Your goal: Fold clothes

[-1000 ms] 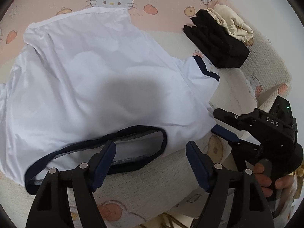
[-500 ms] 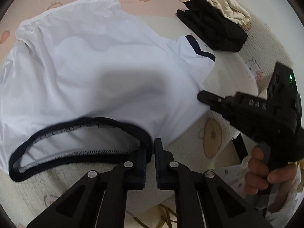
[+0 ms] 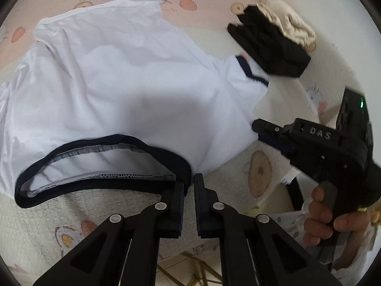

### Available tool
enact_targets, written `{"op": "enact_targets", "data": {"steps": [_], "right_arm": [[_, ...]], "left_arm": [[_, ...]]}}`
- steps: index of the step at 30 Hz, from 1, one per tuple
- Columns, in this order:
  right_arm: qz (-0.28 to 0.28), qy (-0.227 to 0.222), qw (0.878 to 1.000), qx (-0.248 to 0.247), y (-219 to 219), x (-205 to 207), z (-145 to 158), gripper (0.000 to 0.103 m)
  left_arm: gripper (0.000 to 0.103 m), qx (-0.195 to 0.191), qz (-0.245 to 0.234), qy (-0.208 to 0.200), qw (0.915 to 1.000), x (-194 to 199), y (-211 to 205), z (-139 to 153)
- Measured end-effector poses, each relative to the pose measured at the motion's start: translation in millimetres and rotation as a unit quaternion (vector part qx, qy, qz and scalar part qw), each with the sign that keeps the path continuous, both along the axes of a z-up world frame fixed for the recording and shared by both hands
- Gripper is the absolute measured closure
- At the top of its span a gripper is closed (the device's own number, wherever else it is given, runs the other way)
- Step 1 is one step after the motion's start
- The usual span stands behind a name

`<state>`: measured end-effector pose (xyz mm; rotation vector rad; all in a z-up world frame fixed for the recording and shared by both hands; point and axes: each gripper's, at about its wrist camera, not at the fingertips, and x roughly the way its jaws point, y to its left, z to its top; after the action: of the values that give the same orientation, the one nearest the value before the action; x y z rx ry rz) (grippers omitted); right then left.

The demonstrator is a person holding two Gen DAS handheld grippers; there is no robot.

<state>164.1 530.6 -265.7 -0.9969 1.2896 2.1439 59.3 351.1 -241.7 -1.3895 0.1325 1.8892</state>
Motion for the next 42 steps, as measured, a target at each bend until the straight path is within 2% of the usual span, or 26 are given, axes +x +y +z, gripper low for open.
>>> {"op": "enact_targets", "data": {"steps": [2,4,6,8,10,11,12,14,16,21,26,28,31,34,36,39,42], "right_arm": [[-0.017,0.01,1.0,-0.001,0.0,6.5,7.5,0.067],[-0.039,0.022,0.999,0.005,-1.4,14.0,18.4,0.045],[-0.057,0.039,0.998,0.014,-6.0,16.2,29.4,0.038],[-0.062,0.057,0.996,0.019,-12.0,19.7,40.5,0.038],[-0.053,0.064,0.996,0.021,-18.4,17.3,46.9,0.037],[-0.047,0.063,0.997,0.024,-21.9,14.6,49.4,0.037],[-0.041,0.059,0.997,0.028,-25.2,11.2,50.6,0.037],[-0.024,0.047,0.998,0.041,-35.3,1.5,51.3,0.037],[-0.003,0.034,0.998,0.05,-45.0,-8.4,50.5,0.037],[0.059,0.005,0.994,0.096,-80.3,-38.4,54.0,0.037],[0.114,-0.017,0.985,0.125,-110.4,-66.4,49.0,0.037],[0.129,-0.035,0.982,0.132,-117.8,-73.2,43.0,0.037],[0.142,-0.064,0.978,0.14,-123.4,-76.6,32.0,0.037],[0.15,-0.094,0.969,0.175,-127.2,-73.3,27.7,0.037],[0.151,-0.103,0.963,0.196,-130.2,-70.6,27.4,0.038],[0.165,-0.105,0.954,0.225,-138.6,-67.9,28.2,0.042],[0.187,-0.121,0.941,0.256,-149.3,-71.6,26.3,0.055]], "left_arm": [[0.097,0.025,0.007,0.006,0.9996,-0.3,-7.5,11.2],[0.096,0.046,0.013,0.015,0.9987,-1.1,-15.3,22.6],[0.095,0.043,0.016,0.027,0.9986,-3.4,-20.7,29.2],[0.092,0.039,0.018,0.038,0.9984,-6.1,-26.3,34.7],[0.076,0.038,0.025,0.039,0.9982,-11.4,-34.7,34.1],[0.055,0.045,0.031,0.032,0.998,-14.8,-42.0,33.5],[0.041,0.058,0.04,0.016,0.9974,-19.4,-51.2,32.6],[0.04,0.078,0.066,-0.017,0.9947,-29.1,-68.0,30.0],[0.04,0.078,0.083,-0.026,0.9932,-37.0,-83.7,28.3],[0.04,0.03,0.095,0.037,0.9943,-44.5,-109.4,35.1],[0.04,-0.016,0.109,0.084,0.9904,-48.2,-126.3,31.2],[0.04,-0.032,0.112,0.09,0.989,-51.7,-129.9,25.5],[0.04,-0.027,0.109,0.08,0.9904,-55.7,-132.9,17.4],[0.042,-0.018,0.101,0.088,0.9908,-55.0,-130.4,13.3],[0.055,-0.021,0.09,0.098,0.9909,-53.8,-125.5,10.8],[0.055,-0.038,0.089,0.089,0.9913,-57.1,-120.5,2.3],[0.055,-0.048,0.085,0.095,0.9906,-58.7,-119.7,-3.8]]}}
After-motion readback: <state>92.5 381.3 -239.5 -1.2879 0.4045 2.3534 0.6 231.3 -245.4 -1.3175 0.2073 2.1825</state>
